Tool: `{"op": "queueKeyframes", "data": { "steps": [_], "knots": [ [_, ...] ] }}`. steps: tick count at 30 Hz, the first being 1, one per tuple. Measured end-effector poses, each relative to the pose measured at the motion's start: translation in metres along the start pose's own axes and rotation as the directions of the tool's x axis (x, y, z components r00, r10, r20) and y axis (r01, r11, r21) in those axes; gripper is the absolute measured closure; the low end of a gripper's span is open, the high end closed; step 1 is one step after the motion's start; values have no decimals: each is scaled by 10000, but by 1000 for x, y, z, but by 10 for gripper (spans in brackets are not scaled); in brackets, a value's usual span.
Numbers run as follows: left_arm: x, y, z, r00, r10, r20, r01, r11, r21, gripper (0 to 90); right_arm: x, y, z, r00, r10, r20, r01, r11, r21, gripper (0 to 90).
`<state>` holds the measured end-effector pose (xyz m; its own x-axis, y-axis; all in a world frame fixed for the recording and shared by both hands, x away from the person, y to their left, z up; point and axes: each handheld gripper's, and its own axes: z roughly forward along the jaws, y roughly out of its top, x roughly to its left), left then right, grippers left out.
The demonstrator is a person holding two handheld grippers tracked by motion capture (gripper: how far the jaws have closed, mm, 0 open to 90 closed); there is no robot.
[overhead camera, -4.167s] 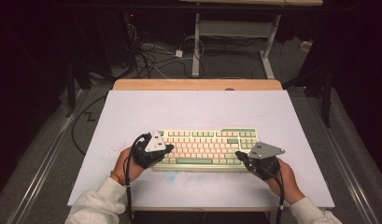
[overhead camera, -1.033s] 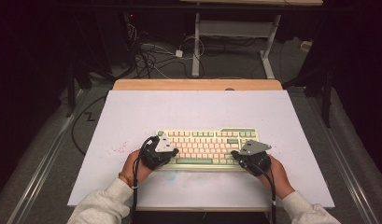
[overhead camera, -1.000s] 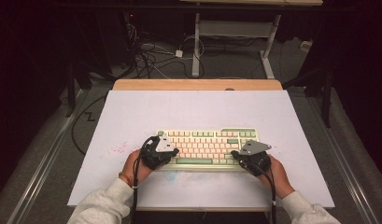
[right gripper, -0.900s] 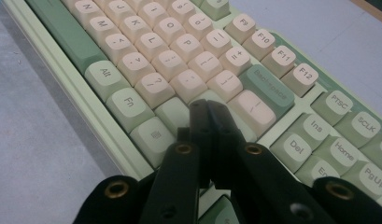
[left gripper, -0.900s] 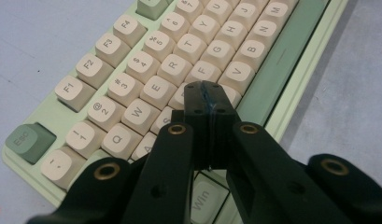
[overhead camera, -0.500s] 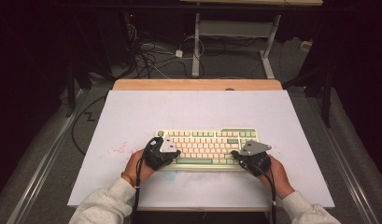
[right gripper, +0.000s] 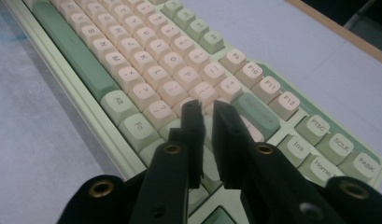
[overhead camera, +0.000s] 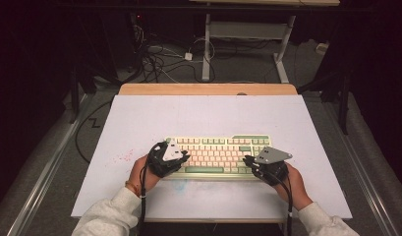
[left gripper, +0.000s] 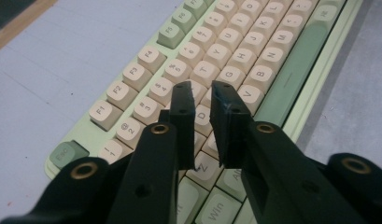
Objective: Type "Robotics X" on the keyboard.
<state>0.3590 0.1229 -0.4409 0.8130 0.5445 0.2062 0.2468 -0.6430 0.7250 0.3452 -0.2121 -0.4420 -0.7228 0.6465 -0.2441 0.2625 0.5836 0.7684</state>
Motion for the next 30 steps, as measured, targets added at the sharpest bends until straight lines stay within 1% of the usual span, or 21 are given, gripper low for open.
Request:
{"op": "queueKeyframes", "data": {
  "steps": [2, 3, 4, 5, 6, 9, 10, 12, 13, 14, 15, 17, 18, 19, 21, 23, 25, 26, 27, 28, 30],
  "knots": [
    [-1, 0, 0, 10000, 71, -28, -71, 10000, -25, 699, 1, 1, -2, 10000, -17, 45, 17, 9999, -123, 786],
    [-1, 1, 0, 9998, 161, -127, -161, 9999, -14, 669, 0, 1, -2, 10000, -37, 49, 38, 9998, -183, 760],
    [-2, 1, 0, 9996, 217, -165, -218, 9998, -45, 665, 0, 1, -3, 10000, -48, 76, 50, 9997, -249, 744],
    [-2, 1, 0, 9995, 276, -166, -278, 9996, -72, 632, 0, 1, -4, 10000, -26, 83, 29, 9995, -321, 720],
    [-2, 2, -1, 9990, 365, -243, -366, 9993, -27, 605, 0, 1, -5, 10000, -26, 16, 27, 9994, -356, 690],
    [-2, 1, 0, 9990, 263, -375, -265, 9996, -59, 507, 1, 1, -5, 10000, -63, 43, 65, 9988, -477, 585],
    [-3, 1, 0, 9989, 252, -400, -256, 9996, -95, 475, 1, 1, -6, 9999, -79, 95, 84, 9986, -513, 525],
    [-4, 1, 0, 9987, 200, -477, -211, 9995, -233, 413, 2, 1, -6, 9998, -99, 157, 108, 9983, -570, 479],
    [-5, 1, 0, 9987, 223, -468, -236, 9994, -263, 382, 2, 1, -5, 9999, -123, 114, 129, 9983, -566, 436],
    [-6, 1, 0, 9983, 291, -500, -303, 9993, -237, 375, 3, 1, -5, 9998, -119, 147, 127, 9984, -558, 388],
    [-7, 1, 0, 9977, 395, -552, -405, 9990, -162, 363, 4, 1, -5, 9996, -126, 235, 140, 9982, -585, 360],
    [-9, 1, 0, 9974, 364, -619, -377, 9991, -191, 327, 5, 1, -4, 9996, -87, 282, 106, 9978, -661, 303],
    [-10, 1, 1, 9969, 342, -703, -357, 9992, -201, 285, 5, 1, -5, 9992, -92, 386, 119, 9975, -694, 270],
    [-10, 1, 1, 9958, 336, -850, -354, 9992, -200, 249, 6, 1, -5, 9988, -78, 488, 116, 9969, -782, 256],
    [-11, 0, 1, 9949, 386, -927, -402, 9991, -154, 183, 6, 1, -6, 9981, -36, 607, 94, 9954, -952, 221],
    [-12, 0, 1, 9939, 412, -1021, -437, 9988, -222, 179, 6, 1, -6, 9967, 44, 815, 40, 9947, -1031, 186],
    [-13, -1, -1, 9932, 467, -1068, -516, 9977, -442, 162, 6, 1, -6, 9963, 76, 862, 14, 9947, -1033, 156],
    [-14, -1, -3, 9914, 591, -1168, -654, 9966, -505, 147, 6, 1, -6, 9955, 1, 948, 93, 9951, -984, 161],
    [-15, -1, -4, 9893, 606, -1330, -702, 9952, -682, 149, 7, 1, -6, 9940, -18, 1094, 127, 9950, -992, 159],
    [-16, -2, -5, 9881, 626, -1407, -740, 9943, -772, 149, 8, 1, -7, 9936, -50, 1133, 170, 9943, -1051, 158],
    [-16, -2, -6, 9891, 560, -1365, -688, 9935, -912, 149, 9, 1, -9, 9931, -77, 1172, 219, 9926, -1197, 157]
  ]
}}
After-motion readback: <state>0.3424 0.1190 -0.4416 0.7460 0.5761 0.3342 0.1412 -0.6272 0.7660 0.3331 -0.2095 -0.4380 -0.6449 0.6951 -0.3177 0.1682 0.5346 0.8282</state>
